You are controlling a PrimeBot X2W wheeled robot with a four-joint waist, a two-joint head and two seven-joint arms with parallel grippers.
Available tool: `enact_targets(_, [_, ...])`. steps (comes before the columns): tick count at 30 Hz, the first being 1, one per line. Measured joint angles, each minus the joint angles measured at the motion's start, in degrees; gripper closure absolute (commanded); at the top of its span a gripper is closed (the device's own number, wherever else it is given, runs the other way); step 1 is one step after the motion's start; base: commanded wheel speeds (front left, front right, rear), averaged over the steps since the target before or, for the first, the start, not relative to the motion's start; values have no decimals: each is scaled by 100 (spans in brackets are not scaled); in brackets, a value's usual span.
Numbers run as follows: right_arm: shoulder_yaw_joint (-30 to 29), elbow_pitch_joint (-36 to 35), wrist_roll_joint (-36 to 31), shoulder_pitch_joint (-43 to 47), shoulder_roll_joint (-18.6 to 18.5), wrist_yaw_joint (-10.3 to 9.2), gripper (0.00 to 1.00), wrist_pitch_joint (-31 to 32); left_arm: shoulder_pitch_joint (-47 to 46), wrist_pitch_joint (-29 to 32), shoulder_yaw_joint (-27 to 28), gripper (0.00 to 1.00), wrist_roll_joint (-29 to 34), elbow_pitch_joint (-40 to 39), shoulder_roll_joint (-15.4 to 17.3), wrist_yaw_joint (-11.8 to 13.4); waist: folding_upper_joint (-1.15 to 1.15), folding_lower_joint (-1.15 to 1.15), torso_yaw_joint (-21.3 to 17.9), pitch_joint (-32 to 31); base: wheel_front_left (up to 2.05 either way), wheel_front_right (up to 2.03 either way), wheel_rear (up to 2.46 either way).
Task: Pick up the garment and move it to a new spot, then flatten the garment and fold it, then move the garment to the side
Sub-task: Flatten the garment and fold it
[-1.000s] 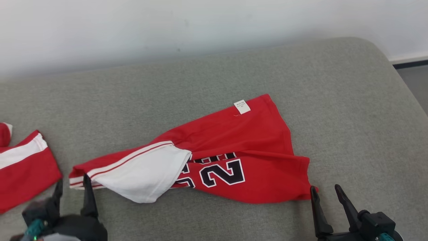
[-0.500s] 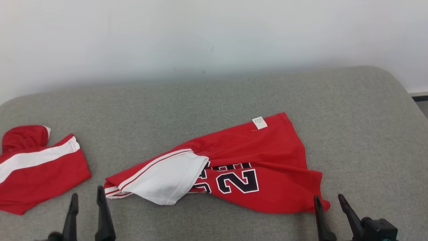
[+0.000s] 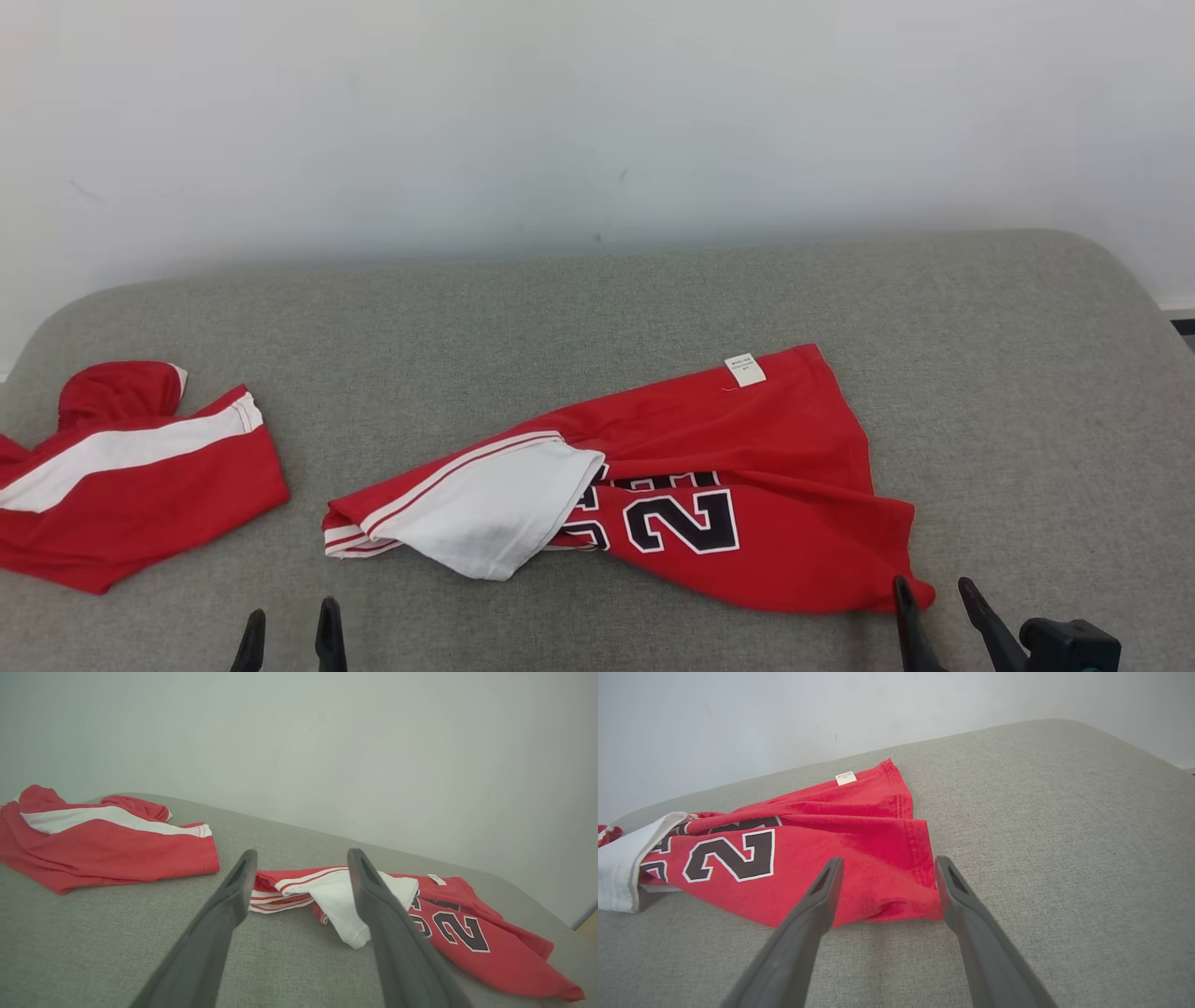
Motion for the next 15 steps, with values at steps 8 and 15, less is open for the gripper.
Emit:
enact_targets(8, [-169,-19,109,54,0,0,0,263,58,0,85,0,35,169,-14,-59,0,0,56,-46,0,0,0])
enact_targets(15, [-565,58,-177,-725,-12,0,0,1238,-10,0,73,0,30,203,-15,-89,0,0,49,24,0,0,0])
